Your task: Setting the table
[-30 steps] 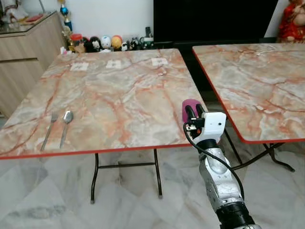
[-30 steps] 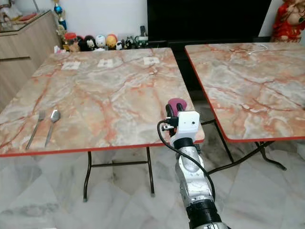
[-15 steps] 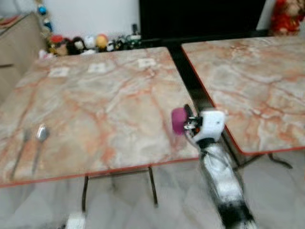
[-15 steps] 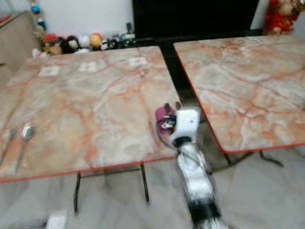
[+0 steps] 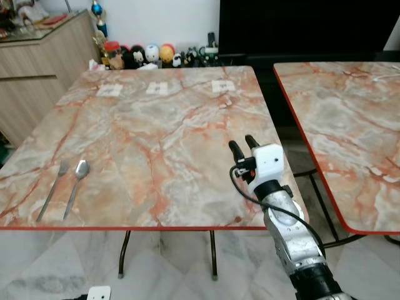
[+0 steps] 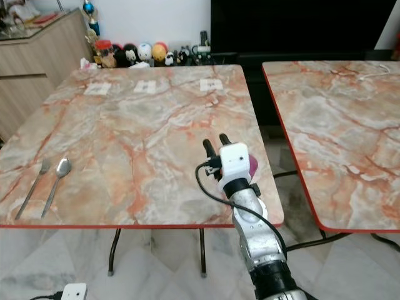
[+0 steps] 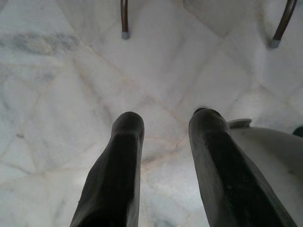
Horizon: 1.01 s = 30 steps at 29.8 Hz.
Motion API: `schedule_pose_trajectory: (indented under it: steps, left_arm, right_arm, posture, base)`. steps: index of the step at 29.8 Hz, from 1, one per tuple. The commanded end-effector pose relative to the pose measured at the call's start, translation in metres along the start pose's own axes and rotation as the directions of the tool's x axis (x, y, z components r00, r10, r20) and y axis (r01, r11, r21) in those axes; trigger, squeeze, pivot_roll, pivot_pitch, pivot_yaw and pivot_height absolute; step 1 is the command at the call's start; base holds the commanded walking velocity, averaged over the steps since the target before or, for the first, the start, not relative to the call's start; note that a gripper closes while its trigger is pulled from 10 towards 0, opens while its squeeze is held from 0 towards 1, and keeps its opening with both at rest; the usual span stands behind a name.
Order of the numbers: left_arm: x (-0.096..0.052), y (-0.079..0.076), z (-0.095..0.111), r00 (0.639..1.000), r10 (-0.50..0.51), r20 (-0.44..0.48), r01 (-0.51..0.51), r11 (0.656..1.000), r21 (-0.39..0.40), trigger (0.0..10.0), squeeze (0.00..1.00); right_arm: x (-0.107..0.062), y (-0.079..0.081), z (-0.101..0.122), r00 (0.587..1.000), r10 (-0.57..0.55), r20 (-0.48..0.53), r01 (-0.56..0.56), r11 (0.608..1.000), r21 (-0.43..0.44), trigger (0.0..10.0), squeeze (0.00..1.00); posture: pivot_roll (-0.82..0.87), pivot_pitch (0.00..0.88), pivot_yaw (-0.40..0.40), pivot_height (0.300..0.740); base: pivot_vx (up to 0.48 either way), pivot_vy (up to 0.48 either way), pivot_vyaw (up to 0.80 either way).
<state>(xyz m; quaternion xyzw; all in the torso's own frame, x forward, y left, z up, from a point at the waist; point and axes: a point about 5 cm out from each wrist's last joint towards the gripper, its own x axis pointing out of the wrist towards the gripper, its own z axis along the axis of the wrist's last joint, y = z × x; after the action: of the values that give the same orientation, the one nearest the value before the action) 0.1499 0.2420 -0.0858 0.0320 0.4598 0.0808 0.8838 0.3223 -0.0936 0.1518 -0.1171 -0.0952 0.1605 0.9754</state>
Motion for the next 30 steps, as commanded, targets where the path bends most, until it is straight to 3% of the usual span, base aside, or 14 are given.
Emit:
schedule_pose_trajectory:
  steps: [1,4,6,10,13,16,19,30]
  left_arm:
    - [-0.002,-0.002,-0.008,1.000,0.004,-0.023,-0.003,1.000,0.004,10.0,0.00]
    - [-0.002,-0.002,-0.010,1.000,0.003,-0.029,-0.002,1.000,0.006,10.0,0.00]
    - [-0.002,-0.004,-0.012,0.999,0.000,-0.034,0.000,1.000,0.005,10.0,0.00]
    - [-0.004,-0.009,-0.020,0.998,-0.011,-0.055,0.011,1.000,0.004,10.0,0.00]
    - [-0.007,-0.010,-0.028,0.997,-0.012,-0.071,0.012,1.000,0.002,10.0,0.00]
    - [-0.007,-0.010,-0.030,0.997,-0.011,-0.076,0.011,1.000,0.000,10.0,0.00]
    - [-0.008,-0.011,-0.031,0.997,-0.013,-0.080,0.013,1.000,-0.003,10.0,0.00]
    - [-0.007,-0.009,-0.029,0.997,-0.013,-0.077,0.013,1.000,-0.001,10.0,0.00]
  right_arm:
    - [0.000,0.009,0.014,0.999,0.036,-0.005,-0.036,0.998,-0.044,10.0,0.00]
    - [-0.003,0.019,0.021,0.998,0.052,-0.036,-0.053,0.998,-0.033,10.0,0.00]
    - [-0.004,0.024,0.020,0.995,0.068,-0.077,-0.073,0.995,-0.069,10.0,0.00]
    - [-0.002,0.020,0.016,0.988,0.020,-0.153,-0.039,0.992,-0.122,10.0,0.00]
    - [-0.002,0.007,0.005,0.964,-0.078,-0.254,0.064,0.996,-0.062,10.0,0.00]
    - [-0.003,0.005,0.000,0.951,-0.097,-0.294,0.091,0.995,-0.033,10.0,0.00]
    - [-0.006,0.007,-0.008,0.930,-0.067,-0.362,0.094,0.994,0.058,10.0,0.00]
    - [-0.010,0.002,-0.021,0.887,-0.076,-0.455,0.114,0.992,0.056,10.0,0.00]
  posture:
    - [-0.09,0.000,0.037,0.740]
    - [-0.09,0.000,0.037,0.740]
    - [-0.08,0.000,0.035,0.740]
    - [-0.09,0.000,0.037,0.740]
    - [-0.09,0.000,0.033,0.740]
    - [-0.09,0.000,0.033,0.740]
    - [-0.08,0.000,0.031,0.740]
    - [-0.08,0.000,0.034,0.740]
  base:
    - [0.000,0.000,0.00]
    - [0.000,0.000,0.00]
    - [0.000,0.000,0.00]
    - [0.000,0.000,0.00]
    - [0.000,0.000,0.00]
    - [0.000,0.000,0.00]
    - [0.000,0.000,0.00]
    - [0.000,0.000,0.00]
